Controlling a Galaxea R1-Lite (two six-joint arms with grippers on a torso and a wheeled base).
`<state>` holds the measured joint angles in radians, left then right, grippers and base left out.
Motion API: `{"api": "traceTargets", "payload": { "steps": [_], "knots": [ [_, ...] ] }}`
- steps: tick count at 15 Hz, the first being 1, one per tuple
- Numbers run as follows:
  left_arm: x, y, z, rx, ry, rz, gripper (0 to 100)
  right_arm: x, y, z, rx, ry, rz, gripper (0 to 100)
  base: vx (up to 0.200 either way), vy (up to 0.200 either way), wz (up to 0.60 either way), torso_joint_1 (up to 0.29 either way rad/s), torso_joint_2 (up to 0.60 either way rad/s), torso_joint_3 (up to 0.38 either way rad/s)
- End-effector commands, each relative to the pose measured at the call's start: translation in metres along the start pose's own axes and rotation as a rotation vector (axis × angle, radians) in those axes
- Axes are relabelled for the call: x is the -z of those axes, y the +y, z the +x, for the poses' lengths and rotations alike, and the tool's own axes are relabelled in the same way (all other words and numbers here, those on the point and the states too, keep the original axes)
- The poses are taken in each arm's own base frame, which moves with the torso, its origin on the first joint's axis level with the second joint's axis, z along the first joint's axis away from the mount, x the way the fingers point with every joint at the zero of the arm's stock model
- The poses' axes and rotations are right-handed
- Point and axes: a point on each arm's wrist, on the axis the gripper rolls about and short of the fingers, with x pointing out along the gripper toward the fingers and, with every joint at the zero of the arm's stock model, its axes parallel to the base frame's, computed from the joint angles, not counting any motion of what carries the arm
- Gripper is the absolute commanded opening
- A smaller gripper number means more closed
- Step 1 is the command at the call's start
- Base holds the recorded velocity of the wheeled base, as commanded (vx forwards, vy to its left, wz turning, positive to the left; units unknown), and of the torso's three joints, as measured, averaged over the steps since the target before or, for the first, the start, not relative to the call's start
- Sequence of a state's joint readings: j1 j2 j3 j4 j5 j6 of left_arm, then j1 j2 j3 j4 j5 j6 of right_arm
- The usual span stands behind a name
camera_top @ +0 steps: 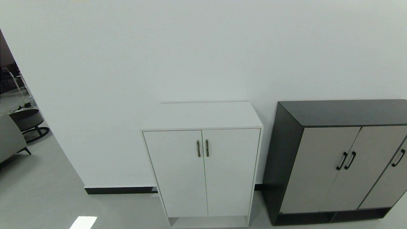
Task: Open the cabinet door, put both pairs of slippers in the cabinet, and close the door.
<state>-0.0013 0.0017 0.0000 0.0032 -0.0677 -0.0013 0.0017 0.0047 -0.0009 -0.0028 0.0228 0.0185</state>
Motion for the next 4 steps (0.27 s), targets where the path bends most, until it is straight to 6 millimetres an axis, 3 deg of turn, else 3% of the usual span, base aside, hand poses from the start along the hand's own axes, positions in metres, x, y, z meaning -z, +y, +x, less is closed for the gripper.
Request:
{"api": "traceTargets", "payload": {
  "steps": [1,4],
  "knots": [
    [0.0,0.0,0.0001,0.0,0.001,0.0,0,-0.0001,0.0,-0.0003,0.001,-0.004,0.001,0,0.0,0.0,0.0,0.0,0.0,0.0],
    [0.0,0.0,0.0001,-0.001,0.001,0.0,0,-0.0001,0.0,-0.0003,0.0,-0.004,0.0,0,0.0,0.0,0.0,0.0,0.0,0.0]
  ]
}}
